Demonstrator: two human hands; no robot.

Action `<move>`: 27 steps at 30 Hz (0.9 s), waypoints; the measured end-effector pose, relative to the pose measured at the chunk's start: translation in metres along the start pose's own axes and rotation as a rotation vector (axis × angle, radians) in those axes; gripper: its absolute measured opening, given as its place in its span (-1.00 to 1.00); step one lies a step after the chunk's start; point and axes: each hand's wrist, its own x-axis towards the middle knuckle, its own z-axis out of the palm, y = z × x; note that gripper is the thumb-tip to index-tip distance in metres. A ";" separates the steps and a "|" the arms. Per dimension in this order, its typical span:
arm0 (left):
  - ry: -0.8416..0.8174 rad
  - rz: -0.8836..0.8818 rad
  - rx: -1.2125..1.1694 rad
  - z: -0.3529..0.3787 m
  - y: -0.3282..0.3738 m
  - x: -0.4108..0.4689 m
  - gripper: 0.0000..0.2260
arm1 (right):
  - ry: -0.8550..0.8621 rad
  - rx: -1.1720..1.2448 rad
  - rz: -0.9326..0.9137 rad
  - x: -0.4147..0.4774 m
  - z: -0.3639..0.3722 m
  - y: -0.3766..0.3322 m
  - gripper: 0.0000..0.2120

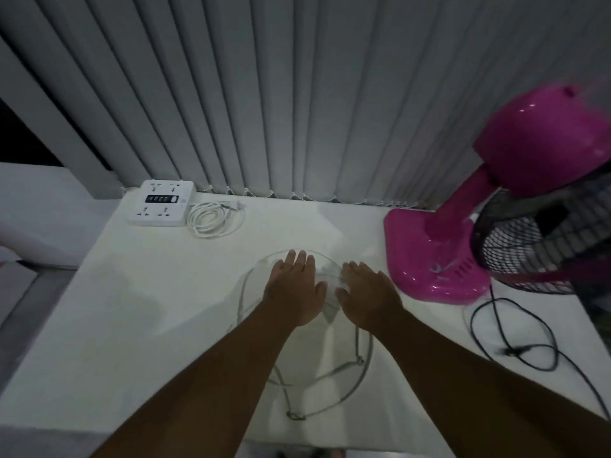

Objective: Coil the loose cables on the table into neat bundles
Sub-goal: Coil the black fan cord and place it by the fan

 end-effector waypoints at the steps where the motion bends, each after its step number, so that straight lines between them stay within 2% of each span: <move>1: -0.002 0.042 0.009 0.002 0.012 -0.001 -0.39 | 0.001 0.014 0.025 -0.011 -0.001 0.009 -0.42; 6: -0.022 0.189 -0.001 0.016 0.066 -0.013 -0.39 | 0.051 0.025 0.089 -0.059 -0.001 0.049 -0.42; 12: -0.067 0.203 -0.064 0.038 0.136 -0.022 -0.40 | 0.105 0.029 0.136 -0.100 0.000 0.116 -0.42; 16: -0.032 0.187 -0.068 0.060 0.199 -0.012 -0.41 | 0.133 -0.006 0.093 -0.110 -0.003 0.192 -0.46; 21: -0.049 0.136 -0.076 0.096 0.299 -0.001 -0.41 | 0.147 -0.062 0.058 -0.128 -0.004 0.307 -0.61; 27: -0.143 0.096 -0.068 0.132 0.420 0.005 -0.43 | -0.078 -0.148 0.135 -0.159 -0.003 0.422 -0.58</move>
